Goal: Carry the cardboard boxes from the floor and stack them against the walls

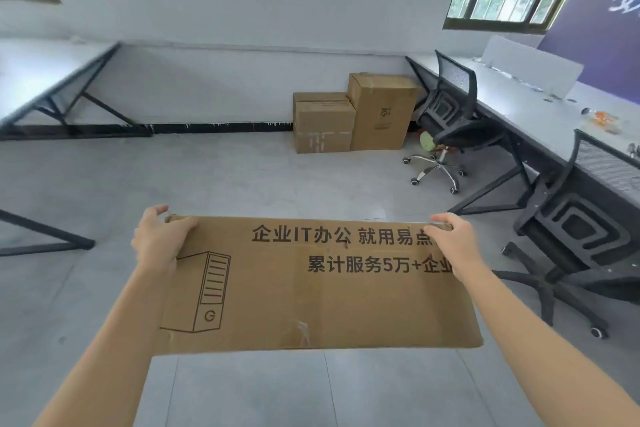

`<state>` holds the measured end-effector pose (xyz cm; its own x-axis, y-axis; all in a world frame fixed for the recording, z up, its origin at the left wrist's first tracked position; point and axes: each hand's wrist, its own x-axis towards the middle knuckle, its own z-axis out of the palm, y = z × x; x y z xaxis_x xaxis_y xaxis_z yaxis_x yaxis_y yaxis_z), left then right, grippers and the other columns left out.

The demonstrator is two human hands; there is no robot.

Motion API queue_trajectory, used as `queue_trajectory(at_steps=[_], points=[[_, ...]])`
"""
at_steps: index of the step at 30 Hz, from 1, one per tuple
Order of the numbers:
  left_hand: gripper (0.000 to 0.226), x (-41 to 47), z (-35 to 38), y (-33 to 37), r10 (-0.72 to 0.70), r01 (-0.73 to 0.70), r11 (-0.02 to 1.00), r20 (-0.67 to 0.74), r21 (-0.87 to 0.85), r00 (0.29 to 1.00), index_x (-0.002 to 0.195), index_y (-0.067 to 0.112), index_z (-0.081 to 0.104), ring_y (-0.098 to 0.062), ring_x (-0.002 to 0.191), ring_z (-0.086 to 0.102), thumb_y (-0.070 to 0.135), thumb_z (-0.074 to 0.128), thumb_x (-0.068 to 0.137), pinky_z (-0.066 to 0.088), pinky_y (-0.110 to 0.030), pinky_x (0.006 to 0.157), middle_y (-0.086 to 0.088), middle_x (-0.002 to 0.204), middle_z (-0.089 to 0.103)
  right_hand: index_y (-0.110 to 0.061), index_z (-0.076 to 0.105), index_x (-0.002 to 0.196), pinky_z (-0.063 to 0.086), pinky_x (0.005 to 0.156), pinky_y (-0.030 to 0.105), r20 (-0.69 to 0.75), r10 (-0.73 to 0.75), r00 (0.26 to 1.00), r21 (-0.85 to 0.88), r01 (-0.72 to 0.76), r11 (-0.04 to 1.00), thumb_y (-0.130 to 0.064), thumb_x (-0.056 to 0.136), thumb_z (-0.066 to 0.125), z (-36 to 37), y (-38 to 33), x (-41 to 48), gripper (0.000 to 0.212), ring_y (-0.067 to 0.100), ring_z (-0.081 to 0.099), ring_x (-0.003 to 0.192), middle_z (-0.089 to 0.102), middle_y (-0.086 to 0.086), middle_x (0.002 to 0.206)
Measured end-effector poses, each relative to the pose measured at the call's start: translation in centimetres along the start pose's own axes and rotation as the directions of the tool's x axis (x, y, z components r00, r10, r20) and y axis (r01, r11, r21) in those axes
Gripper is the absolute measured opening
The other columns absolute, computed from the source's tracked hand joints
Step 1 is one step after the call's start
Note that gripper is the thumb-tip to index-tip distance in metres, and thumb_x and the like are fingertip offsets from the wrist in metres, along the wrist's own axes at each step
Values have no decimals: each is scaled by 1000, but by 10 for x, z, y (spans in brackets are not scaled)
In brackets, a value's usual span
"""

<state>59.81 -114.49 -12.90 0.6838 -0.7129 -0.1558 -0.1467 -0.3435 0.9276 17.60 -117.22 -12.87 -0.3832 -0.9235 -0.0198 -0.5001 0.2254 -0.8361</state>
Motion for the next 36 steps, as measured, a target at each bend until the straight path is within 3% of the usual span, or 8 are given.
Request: queue_trajectory(at_steps=[8,13,19,25,36], points=[[58,101,43,18,-52,57,998,-148,29,988,133,21,47,-34,124,41,23,69,79,41,-49,100,-15,133,49,-14,64,96,41,98,38,140,-81,987,-5,82,997,-14,81,65,93,-44,136,15,29,50,115,62,12,112],[61,196,81,45,-92,99,994,-144,41,985,134,21,45,-34,126,39,25,69,78,39,-47,98,-15,135,47,-18,62,92,43,93,36,205,-48,978,-50,59,997,-16,80,66,156,-86,228,12,28,56,108,64,13,108],[60,290,140,97,-66,76,994,-141,73,988,135,20,44,-35,127,36,24,68,81,38,-49,101,-17,134,46,-12,65,96,42,84,31,179,-30,983,-46,39,998,-16,82,64,203,-126,328,15,26,57,97,62,7,94],[57,364,200,120,-29,36,998,-112,58,993,134,20,45,-34,122,43,19,66,81,39,-51,102,-14,133,48,-14,63,94,42,85,31,200,-42,979,-41,51,998,-14,83,63,250,-149,424,12,25,57,99,62,9,100],[56,530,328,190,-97,118,990,-241,74,966,136,21,45,-36,127,34,22,64,83,34,-52,105,-18,134,45,-24,61,88,40,98,40,320,-47,946,-52,67,996,-21,85,59,362,-213,656,5,29,46,115,61,8,109]])
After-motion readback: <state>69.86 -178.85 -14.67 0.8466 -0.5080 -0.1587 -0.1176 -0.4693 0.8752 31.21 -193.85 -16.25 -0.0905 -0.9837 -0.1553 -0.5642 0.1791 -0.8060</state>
